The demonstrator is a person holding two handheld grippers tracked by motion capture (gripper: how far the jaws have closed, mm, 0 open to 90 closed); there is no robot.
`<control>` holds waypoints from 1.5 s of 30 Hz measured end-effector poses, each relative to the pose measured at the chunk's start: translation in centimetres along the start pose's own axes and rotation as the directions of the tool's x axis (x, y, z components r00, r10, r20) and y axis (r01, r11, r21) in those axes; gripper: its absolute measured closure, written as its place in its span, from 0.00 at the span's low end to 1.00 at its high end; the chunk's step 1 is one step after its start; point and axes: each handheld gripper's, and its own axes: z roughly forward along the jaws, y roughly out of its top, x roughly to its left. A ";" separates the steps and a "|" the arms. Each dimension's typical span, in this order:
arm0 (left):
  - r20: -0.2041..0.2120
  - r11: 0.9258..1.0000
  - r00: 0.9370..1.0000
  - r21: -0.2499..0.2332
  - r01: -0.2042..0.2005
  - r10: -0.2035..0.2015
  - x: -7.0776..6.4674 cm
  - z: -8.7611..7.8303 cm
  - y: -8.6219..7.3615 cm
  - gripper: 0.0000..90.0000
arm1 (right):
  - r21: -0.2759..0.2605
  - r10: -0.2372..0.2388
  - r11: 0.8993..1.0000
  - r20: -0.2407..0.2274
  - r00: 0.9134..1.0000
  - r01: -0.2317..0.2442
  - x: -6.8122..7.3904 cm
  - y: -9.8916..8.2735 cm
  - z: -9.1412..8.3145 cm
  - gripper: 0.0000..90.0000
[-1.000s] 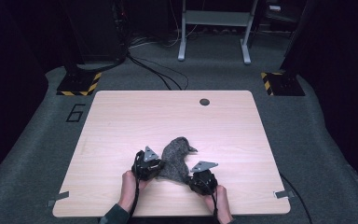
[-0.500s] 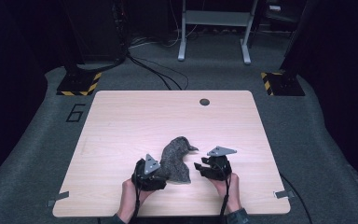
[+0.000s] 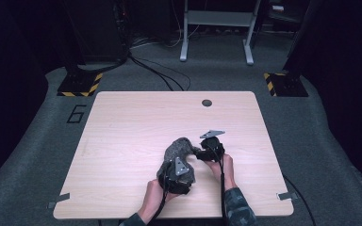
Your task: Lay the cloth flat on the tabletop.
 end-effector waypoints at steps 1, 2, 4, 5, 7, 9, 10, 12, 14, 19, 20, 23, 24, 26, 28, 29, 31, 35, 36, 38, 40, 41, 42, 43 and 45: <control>0.000 1.000 1.000 0.000 0.000 0.000 0.0 0.0 0.0 0.35 | 0.000 0.000 1.000 0.000 1.000 0.000 0.0 0.0 0.0 0.59; 0.004 1.000 1.000 0.018 -0.004 0.004 -0.1 0.2 -0.1 0.35 | 0.012 -0.003 1.000 -0.010 1.000 0.004 -0.1 0.0 0.3 0.60; 0.014 1.000 1.000 0.010 -0.008 0.008 -0.1 0.2 -0.3 0.43 | 0.036 -0.003 0.999 -0.012 1.000 0.004 -0.2 -0.1 1.1 0.69; 0.015 1.000 1.000 0.004 -0.006 0.005 -0.1 0.1 -0.3 0.48 | 0.043 -0.005 0.999 -0.015 1.000 0.006 -0.3 -0.1 1.2 0.71; 0.025 1.000 1.000 0.004 -0.005 0.005 0.0 0.1 -0.4 0.61 | 0.054 0.011 0.999 -0.013 1.000 -0.010 -0.1 -0.2 1.4 0.78; 0.028 1.000 1.000 -0.018 -0.007 0.008 0.2 0.0 -0.7 0.76 | 0.053 0.000 0.999 -0.009 1.000 0.001 0.0 -0.3 1.6 0.86; 0.022 1.000 1.000 -0.018 -0.013 0.014 0.3 -0.1 -0.7 0.83 | 0.049 -0.005 0.999 -0.013 1.000 0.006 -0.1 -0.4 1.5 0.89; 0.016 1.000 1.000 -0.021 -0.014 0.014 0.5 -0.1 -0.9 0.93 | 0.048 0.009 0.999 -0.019 1.000 -0.008 0.1 -0.6 1.5 0.95; 0.010 1.000 1.000 -0.014 -0.028 0.028 0.4 -0.3 -1.0 0.96 | 0.045 0.003 0.999 -0.021 1.000 -0.002 0.1 -0.7 1.4 0.97; 0.016 0.998 1.000 -0.059 0.006 -0.005 1.1 -1.2 -1.6 0.96 | 0.025 0.008 1.000 -0.014 1.000 -0.008 0.3 -1.3 0.6 0.97; 0.016 0.996 1.000 -0.087 0.015 -0.014 1.3 -1.7 -1.8 0.97 | 0.020 0.006 1.000 -0.015 1.000 -0.006 0.2 -1.4 0.3 0.97; 0.010 0.985 0.999 -0.162 0.052 -0.051 1.9 -3.4 -2.2 0.97 | -0.016 0.011 1.000 -0.014 1.000 -0.011 0.4 -1.5 -1.0 0.97; 0.013 0.982 0.998 -0.181 0.063 -0.062 2.2 -4.0 -2.3 0.97 | -0.020 0.006 1.000 -0.009 1.000 -0.006 0.4 -1.6 -1.5 0.97; 0.013 0.973 0.996 -0.215 0.087 -0.086 2.9 -5.0 -2.6 0.97 | -0.048 0.010 0.999 -0.013 1.000 -0.011 0.3 -1.7 -2.3 0.97; 0.008 0.962 0.994 -0.250 0.109 -0.111 3.6 -6.0 -2.9 0.97 | -0.059 0.014 0.998 -0.012 1.000 -0.015 0.2 -1.9 -3.1 0.97; 0.012 0.957 0.992 -0.261 0.125 -0.126 3.9 -6.4 -3.0 0.97 | -0.065 0.015 0.998 -0.013 1.000 -0.016 0.1 -1.9 -3.4 0.97; 0.012 0.951 0.990 -0.278 0.138 -0.140 4.2 -6.8 -3.2 0.97 | -0.068 0.019 0.997 -0.016 1.000 -0.020 0.2 -2.0 -3.8 0.97; 0.033 0.927 0.979 -0.316 0.201 -0.201 5.8 -8.8 -3.8 0.97 | -0.098 0.022 0.995 -0.018 1.000 -0.023 0.2 -2.4 -5.9 0.97; 0.033 0.927 0.979 -0.316 0.201 -0.201 5.8 -8.8 -3.8 0.97 | -0.098 0.022 0.995 -0.018 1.000 -0.023 0.2 -2.4 -5.9 0.97; 0.032 0.916 0.975 -0.337 0.217 -0.219 6.5 -9.9 -4.0 0.97 | -0.119 0.022 0.993 -0.019 1.000 -0.024 0.3 -2.8 -7.6 0.97; 0.031 0.908 0.971 -0.349 0.233 -0.238 7.0 -10.4 -4.3 0.97 | -0.127 0.031 0.991 -0.016 0.999 -0.033 0.3 -3.1 -8.4 0.97; 0.034 0.911 0.971 -0.339 0.235 -0.238 7.2 -10.5 -4.3 0.97 | -0.127 0.027 0.991 -0.019 0.999 -0.030 0.2 -3.2 -9.0 0.97; 0.031 0.908 0.970 -0.345 0.238 -0.243 7.4 -10.6 -4.4 0.97 | -0.128 0.034 0.991 -0.017 0.999 -0.036 0.2 -3.3 -9.3 0.97; 0.032 0.905 0.967 -0.345 0.247 -0.252 7.6 -10.6 -4.5 0.97 | -0.133 0.041 0.990 -0.013 0.999 -0.042 0.0 -3.4 -9.6 0.97; 0.036 0.906 0.967 -0.341 0.250 -0.253 7.9 -10.7 -4.6 0.97 | -0.136 0.045 0.990 -0.010 0.999 -0.046 -0.2 -3.6 -10.2 0.97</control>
